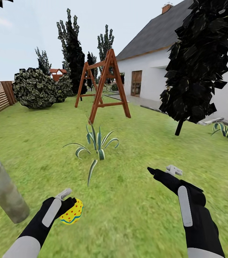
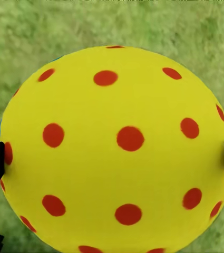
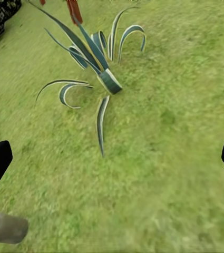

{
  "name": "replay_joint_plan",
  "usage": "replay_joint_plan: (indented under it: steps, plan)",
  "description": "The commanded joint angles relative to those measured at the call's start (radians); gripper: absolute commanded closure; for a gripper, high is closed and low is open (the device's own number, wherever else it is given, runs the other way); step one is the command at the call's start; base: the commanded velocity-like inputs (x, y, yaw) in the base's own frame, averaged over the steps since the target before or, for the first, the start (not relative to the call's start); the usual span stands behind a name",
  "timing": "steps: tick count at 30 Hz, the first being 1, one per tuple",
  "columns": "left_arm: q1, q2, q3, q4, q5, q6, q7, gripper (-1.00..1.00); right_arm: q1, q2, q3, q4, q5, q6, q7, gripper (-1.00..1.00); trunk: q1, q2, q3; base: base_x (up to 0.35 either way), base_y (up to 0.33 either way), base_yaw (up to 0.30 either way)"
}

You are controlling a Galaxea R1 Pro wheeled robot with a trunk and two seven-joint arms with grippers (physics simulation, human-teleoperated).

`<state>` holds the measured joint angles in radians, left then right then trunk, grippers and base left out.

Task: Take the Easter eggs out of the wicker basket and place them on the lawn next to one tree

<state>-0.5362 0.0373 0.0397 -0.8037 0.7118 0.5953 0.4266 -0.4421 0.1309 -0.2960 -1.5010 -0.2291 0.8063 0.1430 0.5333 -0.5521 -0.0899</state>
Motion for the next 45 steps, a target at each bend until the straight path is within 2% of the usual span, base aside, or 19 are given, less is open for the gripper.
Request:
replay_joint_plan:
  steps: [1,11,18,28,35,40,45]
  plan:
    - [-0.001,0.000,0.000,-0.002,0.010,0.003,0.009,1.00,-0.001,0.001,-0.003,-0.001,0.005,0.005,0.009,-1.00,0.001,-0.002,-0.002,0.283,-0.181,0.001]
    - [-0.001,0.001,0.000,-0.002,0.009,-0.012,0.009,1.00,-0.001,0.001,-0.003,-0.001,0.005,0.005,0.009,-1.00,0.001,-0.002,-0.002,0.323,-0.046,0.002]
    - [-0.001,0.000,0.000,-0.002,0.009,-0.013,0.009,1.00,-0.001,0.001,-0.002,-0.001,0.005,0.005,0.009,-1.00,0.001,-0.002,-0.001,0.318,0.017,0.150]
    - [-0.001,0.001,0.001,-0.014,0.012,-0.013,0.007,1.00,-0.001,0.001,-0.003,-0.001,0.005,0.005,0.009,-1.00,0.001,-0.002,-0.001,0.041,0.010,0.015]
    - [-0.001,0.001,0.002,-0.012,0.012,-0.019,0.007,1.00,-0.001,0.001,-0.003,-0.003,0.005,0.005,0.009,-1.00,0.028,-0.051,-0.022,0.000,0.000,0.000]
    - [-0.001,0.001,0.002,-0.004,0.012,-0.056,0.007,1.00,-0.001,0.001,0.004,-0.015,0.005,0.005,0.012,-1.00,0.047,-0.086,-0.038,0.000,0.000,0.000]
    - [-0.001,0.001,0.002,-0.003,0.012,-0.068,0.006,1.00,0.000,0.001,0.000,-0.043,0.006,0.006,0.102,-1.00,0.066,-0.121,-0.054,0.000,0.000,0.000]
